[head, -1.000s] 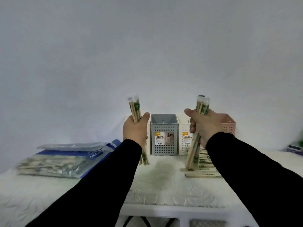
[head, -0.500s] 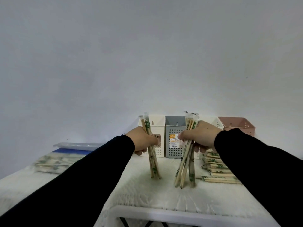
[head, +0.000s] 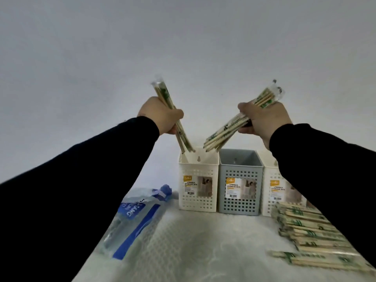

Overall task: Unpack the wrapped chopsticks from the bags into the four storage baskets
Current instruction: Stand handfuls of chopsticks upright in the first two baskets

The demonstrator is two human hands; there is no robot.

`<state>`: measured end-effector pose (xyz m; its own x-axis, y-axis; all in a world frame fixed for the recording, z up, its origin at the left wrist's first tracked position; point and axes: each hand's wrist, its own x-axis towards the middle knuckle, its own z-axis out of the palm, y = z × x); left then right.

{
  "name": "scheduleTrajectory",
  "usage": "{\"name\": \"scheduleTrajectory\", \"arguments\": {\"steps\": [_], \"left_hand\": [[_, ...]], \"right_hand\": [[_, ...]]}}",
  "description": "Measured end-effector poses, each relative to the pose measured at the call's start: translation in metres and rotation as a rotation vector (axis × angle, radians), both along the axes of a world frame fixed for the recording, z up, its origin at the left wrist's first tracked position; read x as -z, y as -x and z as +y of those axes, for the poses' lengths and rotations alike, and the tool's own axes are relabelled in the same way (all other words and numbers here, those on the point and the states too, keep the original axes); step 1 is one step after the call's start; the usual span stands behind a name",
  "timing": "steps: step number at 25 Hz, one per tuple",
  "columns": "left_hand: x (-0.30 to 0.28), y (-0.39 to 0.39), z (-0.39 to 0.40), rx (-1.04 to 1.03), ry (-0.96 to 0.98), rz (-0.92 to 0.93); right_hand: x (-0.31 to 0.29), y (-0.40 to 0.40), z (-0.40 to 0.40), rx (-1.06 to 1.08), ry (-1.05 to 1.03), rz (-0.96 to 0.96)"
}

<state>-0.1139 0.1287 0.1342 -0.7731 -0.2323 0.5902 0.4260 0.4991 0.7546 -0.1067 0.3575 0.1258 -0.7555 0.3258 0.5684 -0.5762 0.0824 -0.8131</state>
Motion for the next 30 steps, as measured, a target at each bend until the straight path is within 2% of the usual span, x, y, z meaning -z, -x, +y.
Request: {"name": "scheduleTrajectory", "arguments": {"steps": [3,6,13,18,20,22,24,26,30], "left_hand": [[0.008,0.032,0.007,0.004,0.048,-0.066],[0.030,0.057,0.016,0.014,0.135,-0.168],[0.074,0.076,0.028,0.005,0.270,-0.284],[0.074,0.059,0.031,0.035,0.225,-0.307],[0.077,0.052,0.028,-0.009,0.188,-0.233],[0.081,0.034,0.033,-0.106,0.192,-0.076],[0.088,0.001,0.059,-0.164,0.273,0.113],[0.101,-0.022,0.095,-0.129,0.411,0.206],[0.128,-0.044,0.181,0.236,0.867,-0.038]], "right_hand": [[0.009,0.031,-0.013,0.017,-0.080,-0.040],[0.032,0.051,-0.023,0.092,-0.252,-0.178],[0.063,0.071,-0.035,0.195,-0.517,-0.370],[0.063,0.062,-0.013,-0.094,-0.321,-0.347],[0.067,0.055,0.004,-0.118,-0.338,-0.310],[0.075,0.040,0.030,-0.095,-0.356,-0.253],[0.090,0.017,0.075,-0.015,-0.402,-0.230],[0.111,-0.006,0.121,0.085,-0.514,-0.265],[0.144,-0.039,0.202,0.272,-0.862,-0.374]]}}
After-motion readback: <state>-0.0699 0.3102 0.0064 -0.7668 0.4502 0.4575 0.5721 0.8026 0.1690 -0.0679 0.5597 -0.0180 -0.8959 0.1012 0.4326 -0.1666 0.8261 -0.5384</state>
